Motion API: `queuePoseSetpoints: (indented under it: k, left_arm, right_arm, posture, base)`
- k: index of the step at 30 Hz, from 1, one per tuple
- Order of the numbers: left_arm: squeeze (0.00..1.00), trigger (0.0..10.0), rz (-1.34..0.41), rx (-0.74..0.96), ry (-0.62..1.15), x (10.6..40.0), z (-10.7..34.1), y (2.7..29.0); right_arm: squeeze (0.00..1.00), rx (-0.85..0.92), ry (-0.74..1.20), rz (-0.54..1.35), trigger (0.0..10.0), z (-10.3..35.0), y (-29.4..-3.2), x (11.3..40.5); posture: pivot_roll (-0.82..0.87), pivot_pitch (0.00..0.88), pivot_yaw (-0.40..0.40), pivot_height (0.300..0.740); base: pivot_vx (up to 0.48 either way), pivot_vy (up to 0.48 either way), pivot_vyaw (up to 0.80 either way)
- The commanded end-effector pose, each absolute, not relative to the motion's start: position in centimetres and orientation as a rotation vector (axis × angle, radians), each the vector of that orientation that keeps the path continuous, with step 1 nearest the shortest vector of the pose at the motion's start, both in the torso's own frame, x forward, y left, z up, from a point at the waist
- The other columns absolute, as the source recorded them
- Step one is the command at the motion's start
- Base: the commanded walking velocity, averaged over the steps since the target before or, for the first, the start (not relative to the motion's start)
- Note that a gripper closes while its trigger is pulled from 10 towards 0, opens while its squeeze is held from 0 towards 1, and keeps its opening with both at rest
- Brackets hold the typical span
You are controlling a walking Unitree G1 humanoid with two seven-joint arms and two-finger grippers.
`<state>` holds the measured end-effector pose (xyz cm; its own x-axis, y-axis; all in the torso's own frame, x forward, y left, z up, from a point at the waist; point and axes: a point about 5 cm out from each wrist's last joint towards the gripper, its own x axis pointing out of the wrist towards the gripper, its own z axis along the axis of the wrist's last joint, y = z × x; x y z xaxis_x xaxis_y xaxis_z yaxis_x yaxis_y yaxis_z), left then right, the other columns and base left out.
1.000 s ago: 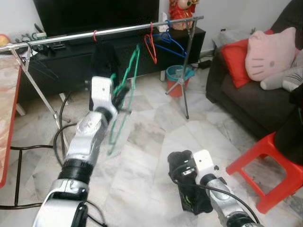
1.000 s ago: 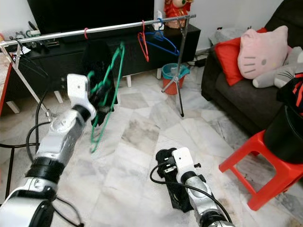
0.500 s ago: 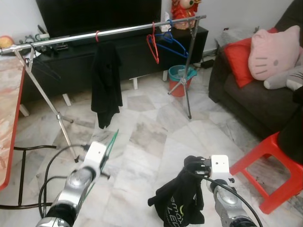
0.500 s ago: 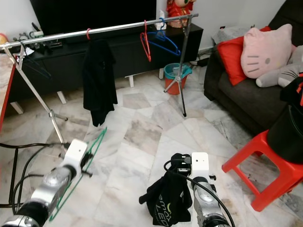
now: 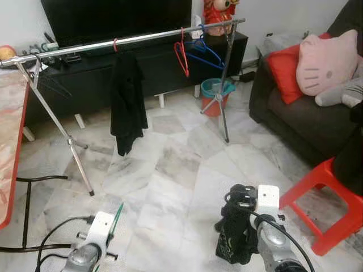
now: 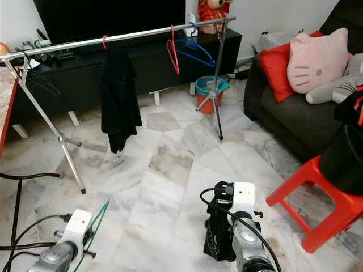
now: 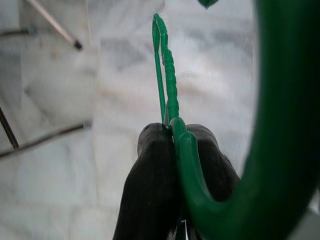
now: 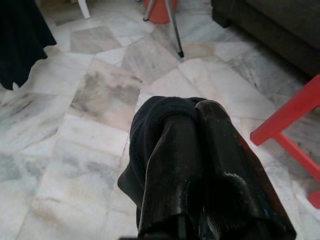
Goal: Hang hanger
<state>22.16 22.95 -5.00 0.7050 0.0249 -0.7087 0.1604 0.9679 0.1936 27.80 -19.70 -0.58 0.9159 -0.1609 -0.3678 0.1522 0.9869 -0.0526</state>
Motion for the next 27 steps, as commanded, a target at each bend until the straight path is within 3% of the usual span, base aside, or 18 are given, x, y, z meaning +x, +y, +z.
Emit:
queuePoseSetpoints:
  k: [1,10,27]
  left_arm:
    - [0.00,10.0,-0.041,0.233,0.817,21.5,-5.4,23.4]
    - [0.00,10.0,0.017,0.188,0.894,20.0,-6.5,23.4]
    - [0.00,10.0,0.037,0.171,0.943,18.8,-7.3,23.1]
  right_arm:
    - [0.00,-0.017,0.304,-0.172,10.0,0.8,-19.9,28.9]
    - [0.00,-0.046,0.292,-0.156,10.0,1.0,-19.8,29.0]
    - [0.00,-0.051,0.276,-0.136,10.0,1.2,-19.2,29.2]
  posture:
    - [0.07,0.000,0.016,0.740]
    - [0.08,0.000,0.015,0.740]
    - [0.08,0.000,0.023,0.740]
  base:
    - [0.000,0.000,0.00]
    - [0.000,0.000,0.05]
    - [0.000,0.000,0.80]
